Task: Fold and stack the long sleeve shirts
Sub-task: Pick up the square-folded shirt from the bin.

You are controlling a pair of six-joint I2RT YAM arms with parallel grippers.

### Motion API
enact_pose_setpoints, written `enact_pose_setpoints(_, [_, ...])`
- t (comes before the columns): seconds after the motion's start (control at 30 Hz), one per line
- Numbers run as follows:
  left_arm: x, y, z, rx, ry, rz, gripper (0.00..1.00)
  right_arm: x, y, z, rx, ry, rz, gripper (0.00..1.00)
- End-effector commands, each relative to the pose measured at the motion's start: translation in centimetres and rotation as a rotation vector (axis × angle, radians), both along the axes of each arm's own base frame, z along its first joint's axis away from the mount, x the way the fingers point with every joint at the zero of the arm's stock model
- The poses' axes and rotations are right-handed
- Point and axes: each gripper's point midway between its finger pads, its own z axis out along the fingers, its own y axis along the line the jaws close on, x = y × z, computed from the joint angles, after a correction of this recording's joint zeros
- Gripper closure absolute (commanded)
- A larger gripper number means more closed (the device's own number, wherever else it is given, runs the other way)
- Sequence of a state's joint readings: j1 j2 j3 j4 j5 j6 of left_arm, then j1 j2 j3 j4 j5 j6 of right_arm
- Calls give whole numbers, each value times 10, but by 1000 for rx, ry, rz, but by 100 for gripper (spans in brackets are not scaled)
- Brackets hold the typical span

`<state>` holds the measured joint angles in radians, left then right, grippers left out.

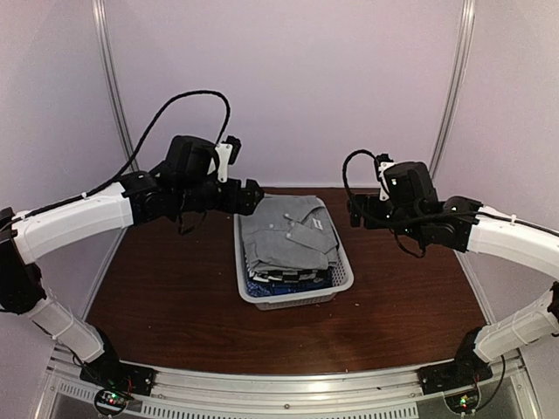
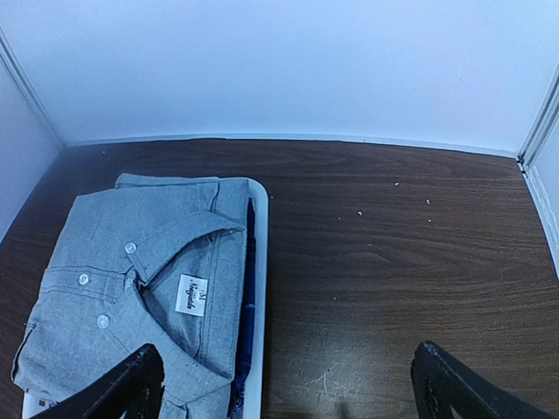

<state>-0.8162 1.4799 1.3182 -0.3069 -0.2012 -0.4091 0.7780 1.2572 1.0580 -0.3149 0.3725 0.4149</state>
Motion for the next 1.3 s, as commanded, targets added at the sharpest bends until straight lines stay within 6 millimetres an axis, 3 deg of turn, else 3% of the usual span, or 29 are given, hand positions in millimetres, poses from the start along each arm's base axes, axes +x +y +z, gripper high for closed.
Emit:
enact_pose_setpoints(0.0, [3, -6, 16, -16, -23, 0, 2, 1, -6, 6, -47, 22, -13, 0])
enact_pose_setpoints(0.17, [2, -8, 15, -30, -9, 1, 2, -2, -1, 1, -74, 65, 24, 0])
enact_pose_setpoints(0.47, [-6, 3, 8, -44, 14, 29, 2, -13, 45, -27, 9, 138, 176, 0])
enact_pose_setpoints(0.7, [-12, 22, -9, 1, 40, 73, 2, -14, 83, -53, -1, 178, 240, 0])
enact_pose_setpoints(1.0, [-17, 34, -24, 11, 69, 89, 2, -1, 110, -69, -42, 204, 256, 0])
enact_pose_setpoints(1.27, [-13, 45, -29, 9, 83, 117, 2, -10, 153, -75, -128, 193, 291, 0])
